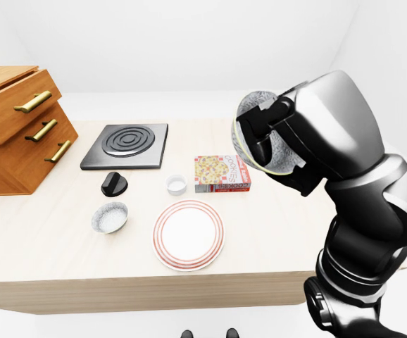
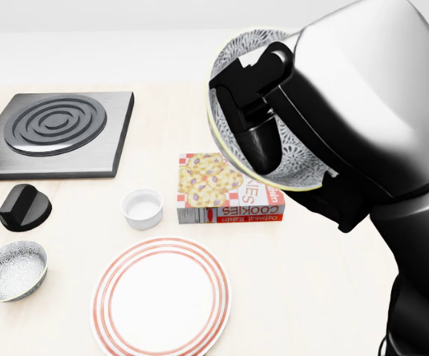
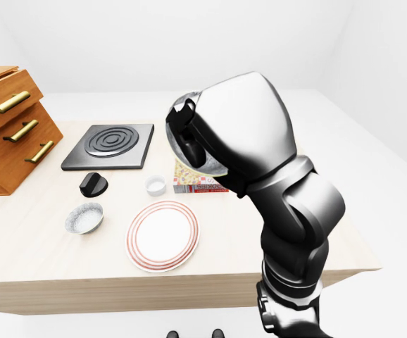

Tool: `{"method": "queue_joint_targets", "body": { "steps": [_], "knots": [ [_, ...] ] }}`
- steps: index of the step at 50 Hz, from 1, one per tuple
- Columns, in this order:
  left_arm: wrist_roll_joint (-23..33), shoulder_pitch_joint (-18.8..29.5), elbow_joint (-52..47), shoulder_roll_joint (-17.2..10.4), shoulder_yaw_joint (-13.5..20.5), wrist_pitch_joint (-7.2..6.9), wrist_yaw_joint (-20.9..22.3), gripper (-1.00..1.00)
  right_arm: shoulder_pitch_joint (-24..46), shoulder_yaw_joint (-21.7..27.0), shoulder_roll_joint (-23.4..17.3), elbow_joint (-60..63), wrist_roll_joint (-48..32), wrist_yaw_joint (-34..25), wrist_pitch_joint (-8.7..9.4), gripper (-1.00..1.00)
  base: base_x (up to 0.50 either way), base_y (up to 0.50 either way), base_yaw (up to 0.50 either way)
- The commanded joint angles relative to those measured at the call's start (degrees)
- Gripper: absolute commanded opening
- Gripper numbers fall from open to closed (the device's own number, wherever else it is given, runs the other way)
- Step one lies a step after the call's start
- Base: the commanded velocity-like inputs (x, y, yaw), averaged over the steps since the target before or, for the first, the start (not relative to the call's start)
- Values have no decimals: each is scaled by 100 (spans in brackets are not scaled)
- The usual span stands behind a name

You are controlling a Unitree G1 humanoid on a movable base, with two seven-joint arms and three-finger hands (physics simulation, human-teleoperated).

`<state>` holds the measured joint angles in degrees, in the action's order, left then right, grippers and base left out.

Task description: Pick the akita bowl next to the plate and place it on the plate.

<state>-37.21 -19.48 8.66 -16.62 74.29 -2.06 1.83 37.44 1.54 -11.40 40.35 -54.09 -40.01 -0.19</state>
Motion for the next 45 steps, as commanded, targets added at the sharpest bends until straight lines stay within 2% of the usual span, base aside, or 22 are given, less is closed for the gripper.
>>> {"method": "queue_joint_targets", "body": {
  "steps": [1,5,10,15,22,23,27,33,40,45],
  "knots": [
    [28,24,109,-15,-76,89,8,100,234,-820,991,876,-226,1,191,-100,0,0,0],
    [10,16,153,-25,-99,114,5,100,-120,-1170,1482,1047,-502,1,6,-100,0,0,0],
    [27,15,90,-6,-122,90,-25,100,-1162,-1807,1895,1187,-710,1,-481,-100,0,0,0],
    [27,18,89,-1,-120,87,-22,100,-2000,-2209,2042,1024,-865,1,-481,-100,0,0,0],
    [35,27,101,-6,-132,92,-23,100,-2199,-2373,2167,722,-980,1,-481,-100,0,0,0],
    [45,33,131,-12,-141,115,-15,100,-2435,-2506,2185,668,-985,1,-481,-100,0,0,0],
    [32,23,133,-12,-147,117,-17,100,-2757,-2482,1888,208,-885,1,-481,-100,0,0,0],
    [42,44,252,-51,-197,194,0,100,-3068,-2513,1722,-224,-724,1,-481,-100,0,0,0],
    [28,28,247,-52,-213,195,-7,100,-2887,-2438,1713,-623,-615,1,-481,-100,0,0,0],
    [43,37,273,-56,-227,215,-3,100,-2508,-2077,1553,-1251,-887,1,-481,-100,0,0,0]
  ]
}}
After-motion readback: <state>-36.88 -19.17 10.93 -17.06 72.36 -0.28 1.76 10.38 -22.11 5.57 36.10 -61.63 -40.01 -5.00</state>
